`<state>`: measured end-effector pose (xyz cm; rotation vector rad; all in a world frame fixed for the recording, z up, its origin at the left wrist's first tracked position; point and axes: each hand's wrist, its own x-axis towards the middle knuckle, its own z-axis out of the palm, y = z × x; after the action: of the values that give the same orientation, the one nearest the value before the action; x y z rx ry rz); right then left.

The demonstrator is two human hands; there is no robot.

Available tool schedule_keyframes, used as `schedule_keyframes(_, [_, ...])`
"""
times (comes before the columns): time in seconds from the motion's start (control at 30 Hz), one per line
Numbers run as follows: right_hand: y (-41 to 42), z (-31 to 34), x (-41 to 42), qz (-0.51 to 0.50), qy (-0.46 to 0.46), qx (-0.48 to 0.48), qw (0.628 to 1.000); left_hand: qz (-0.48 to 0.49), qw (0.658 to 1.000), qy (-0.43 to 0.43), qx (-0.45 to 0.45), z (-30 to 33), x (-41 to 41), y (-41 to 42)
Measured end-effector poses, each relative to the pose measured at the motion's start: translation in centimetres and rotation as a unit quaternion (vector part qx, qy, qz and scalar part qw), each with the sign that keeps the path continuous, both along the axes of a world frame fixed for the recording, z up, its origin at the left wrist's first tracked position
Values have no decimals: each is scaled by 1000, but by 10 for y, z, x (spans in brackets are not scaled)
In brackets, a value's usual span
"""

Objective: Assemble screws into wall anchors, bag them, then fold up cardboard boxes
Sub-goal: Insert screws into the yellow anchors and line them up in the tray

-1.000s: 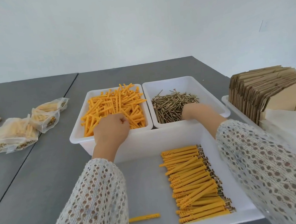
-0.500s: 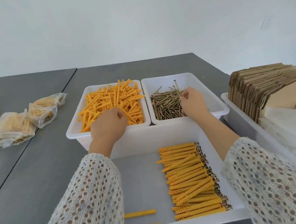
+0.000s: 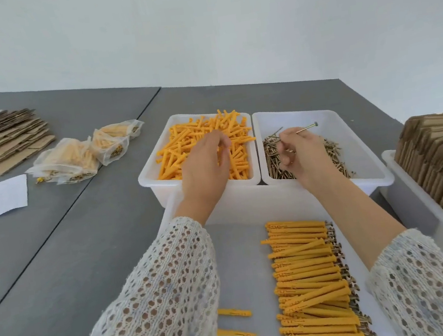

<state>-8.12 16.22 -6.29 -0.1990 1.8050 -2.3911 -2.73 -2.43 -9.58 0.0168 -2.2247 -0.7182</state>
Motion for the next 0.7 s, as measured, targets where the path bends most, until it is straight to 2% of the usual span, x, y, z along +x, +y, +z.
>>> schedule_keyframes(0.23, [-7, 0, 3, -31, -23, 24, 999, -59, 998, -7, 18, 0, -4, 0])
schedule_keyframes(0.4, [-9, 2, 6, -45, -6, 15, 999, -86, 996, 12, -32, 3, -3, 0])
schedule_keyframes(0.47, [-10, 3, 7, -52, -8, 7, 999, -105, 994, 14, -17, 5, -4, -1])
schedule_keyframes(0.57, [-9, 4, 7, -53, -15, 9, 998, -99, 995, 11, 18, 9, -5, 0])
schedule_keyframes(0.7, [-9, 5, 9, -40, -18, 23, 999, -57, 998, 2, 19, 14, -5, 1])
